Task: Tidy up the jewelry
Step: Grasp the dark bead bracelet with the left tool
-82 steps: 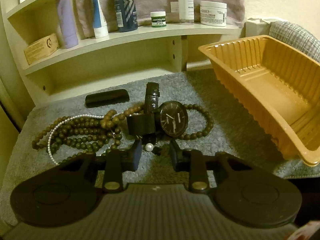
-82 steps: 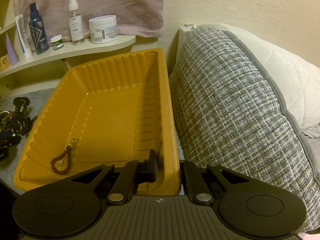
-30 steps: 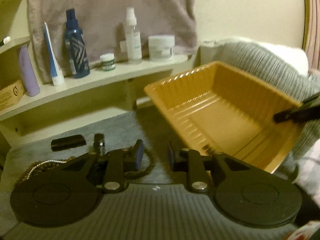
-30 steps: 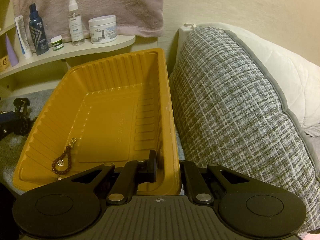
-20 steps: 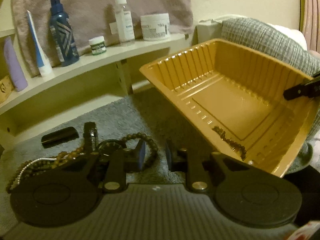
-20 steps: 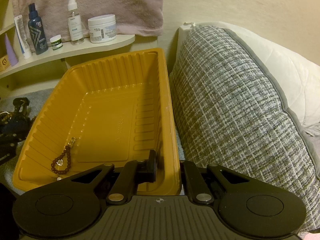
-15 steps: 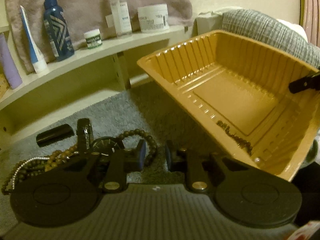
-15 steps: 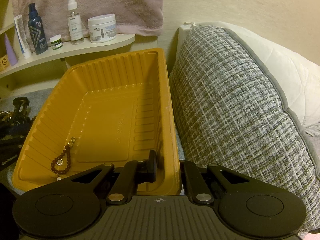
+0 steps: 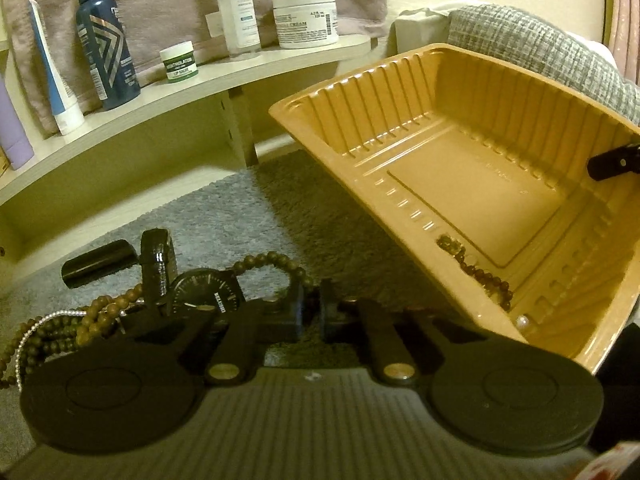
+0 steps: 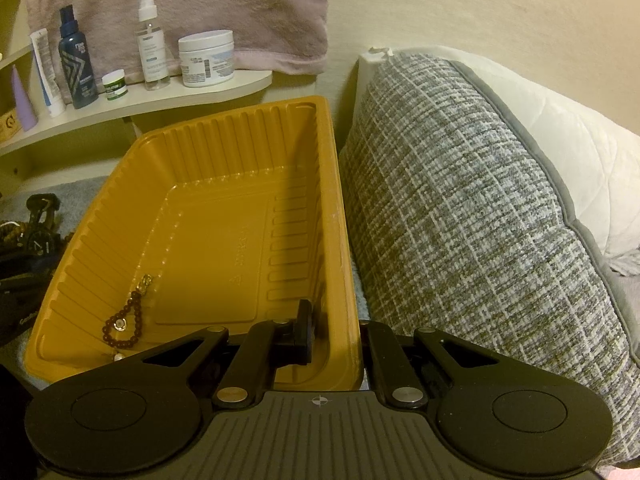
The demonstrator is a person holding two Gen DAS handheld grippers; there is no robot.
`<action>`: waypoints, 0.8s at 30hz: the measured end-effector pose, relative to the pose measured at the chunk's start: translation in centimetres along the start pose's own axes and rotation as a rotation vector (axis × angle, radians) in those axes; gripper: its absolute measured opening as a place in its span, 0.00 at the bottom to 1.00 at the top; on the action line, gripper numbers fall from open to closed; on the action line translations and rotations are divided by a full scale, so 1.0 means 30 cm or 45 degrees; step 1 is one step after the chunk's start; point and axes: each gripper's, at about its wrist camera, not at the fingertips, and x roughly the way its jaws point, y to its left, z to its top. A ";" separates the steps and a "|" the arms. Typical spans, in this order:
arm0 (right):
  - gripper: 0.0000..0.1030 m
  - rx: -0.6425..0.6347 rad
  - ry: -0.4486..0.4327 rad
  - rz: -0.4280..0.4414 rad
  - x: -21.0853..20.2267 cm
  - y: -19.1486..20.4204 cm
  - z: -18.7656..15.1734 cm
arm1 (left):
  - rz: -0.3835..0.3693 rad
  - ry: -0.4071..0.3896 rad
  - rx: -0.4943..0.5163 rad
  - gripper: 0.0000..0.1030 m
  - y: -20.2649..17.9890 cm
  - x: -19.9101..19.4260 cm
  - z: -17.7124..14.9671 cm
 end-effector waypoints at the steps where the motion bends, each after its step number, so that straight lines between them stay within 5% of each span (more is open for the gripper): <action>1: 0.07 -0.001 -0.001 -0.001 -0.001 0.001 0.000 | -0.001 0.000 -0.003 0.06 0.001 -0.002 -0.001; 24: 0.05 -0.064 -0.064 -0.070 -0.069 0.038 0.015 | -0.179 -0.204 -0.287 0.06 0.093 -0.220 0.165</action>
